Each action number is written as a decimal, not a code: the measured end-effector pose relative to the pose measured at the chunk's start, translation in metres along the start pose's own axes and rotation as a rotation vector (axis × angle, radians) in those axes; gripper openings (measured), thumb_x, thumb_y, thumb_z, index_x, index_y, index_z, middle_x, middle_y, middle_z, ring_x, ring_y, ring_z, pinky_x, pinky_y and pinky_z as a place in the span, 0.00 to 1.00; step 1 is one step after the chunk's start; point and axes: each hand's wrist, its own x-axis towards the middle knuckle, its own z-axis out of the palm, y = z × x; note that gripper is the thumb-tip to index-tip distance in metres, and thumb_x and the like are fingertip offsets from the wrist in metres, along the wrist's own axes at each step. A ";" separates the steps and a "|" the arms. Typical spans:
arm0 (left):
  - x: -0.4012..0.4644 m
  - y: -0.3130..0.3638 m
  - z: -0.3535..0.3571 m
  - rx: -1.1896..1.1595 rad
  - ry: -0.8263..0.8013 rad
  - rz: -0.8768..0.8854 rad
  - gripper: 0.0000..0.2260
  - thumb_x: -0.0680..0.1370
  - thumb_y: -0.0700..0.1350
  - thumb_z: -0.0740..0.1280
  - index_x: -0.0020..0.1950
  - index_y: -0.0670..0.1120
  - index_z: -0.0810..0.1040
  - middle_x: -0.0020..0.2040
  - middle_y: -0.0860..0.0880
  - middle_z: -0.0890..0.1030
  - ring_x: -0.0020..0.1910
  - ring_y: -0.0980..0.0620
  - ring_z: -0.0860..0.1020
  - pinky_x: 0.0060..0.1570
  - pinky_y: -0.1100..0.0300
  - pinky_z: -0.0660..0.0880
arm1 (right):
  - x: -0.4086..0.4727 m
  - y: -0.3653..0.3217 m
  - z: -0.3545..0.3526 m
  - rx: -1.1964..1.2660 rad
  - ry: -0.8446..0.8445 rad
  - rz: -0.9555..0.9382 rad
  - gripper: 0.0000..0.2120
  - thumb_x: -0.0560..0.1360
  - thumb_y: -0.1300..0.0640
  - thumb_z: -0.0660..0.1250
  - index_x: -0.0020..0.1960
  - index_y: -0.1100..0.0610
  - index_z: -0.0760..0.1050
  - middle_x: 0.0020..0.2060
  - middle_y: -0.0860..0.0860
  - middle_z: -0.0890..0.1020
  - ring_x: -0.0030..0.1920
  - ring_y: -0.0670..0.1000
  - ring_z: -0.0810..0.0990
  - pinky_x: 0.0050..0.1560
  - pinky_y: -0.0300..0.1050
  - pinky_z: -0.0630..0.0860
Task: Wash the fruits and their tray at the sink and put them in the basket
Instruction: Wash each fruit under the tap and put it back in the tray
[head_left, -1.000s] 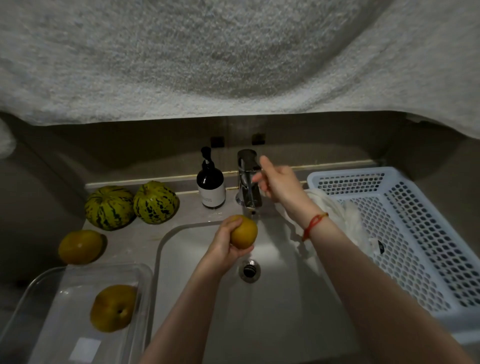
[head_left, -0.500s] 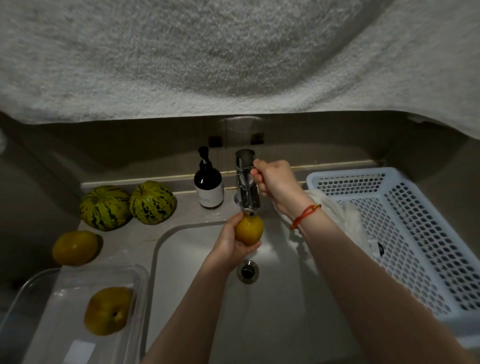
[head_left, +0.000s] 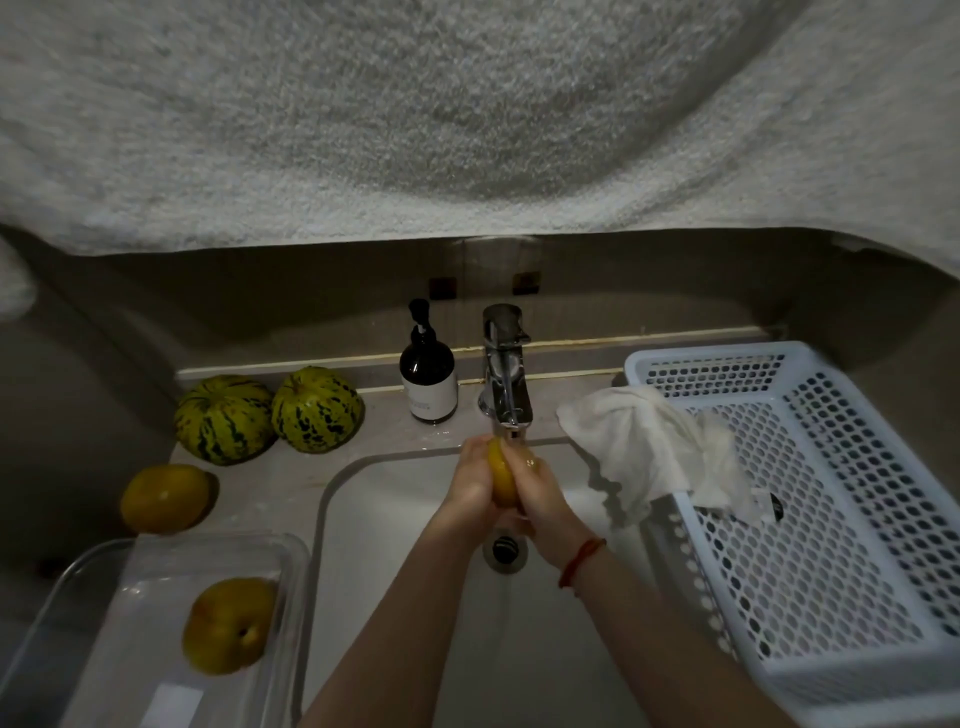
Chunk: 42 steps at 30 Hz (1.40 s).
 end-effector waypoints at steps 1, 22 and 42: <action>0.002 -0.001 -0.001 0.044 0.021 0.031 0.17 0.83 0.51 0.51 0.57 0.41 0.72 0.54 0.36 0.75 0.54 0.41 0.75 0.49 0.49 0.74 | 0.004 0.002 0.002 -0.027 0.037 -0.022 0.14 0.77 0.45 0.62 0.51 0.56 0.74 0.47 0.57 0.79 0.46 0.54 0.80 0.44 0.48 0.80; 0.007 -0.003 -0.014 -0.240 -0.173 0.037 0.14 0.83 0.43 0.50 0.65 0.45 0.70 0.61 0.38 0.75 0.57 0.40 0.74 0.56 0.44 0.71 | 0.007 0.005 -0.003 -0.465 0.132 -0.283 0.13 0.81 0.48 0.51 0.56 0.55 0.67 0.50 0.57 0.78 0.52 0.58 0.78 0.55 0.58 0.76; 0.000 -0.007 -0.016 -0.116 -0.192 0.080 0.17 0.82 0.45 0.55 0.71 0.43 0.65 0.68 0.37 0.71 0.54 0.43 0.77 0.47 0.52 0.77 | 0.009 0.019 -0.015 -0.737 0.067 -0.585 0.19 0.80 0.52 0.56 0.69 0.56 0.64 0.58 0.54 0.74 0.55 0.52 0.76 0.53 0.42 0.71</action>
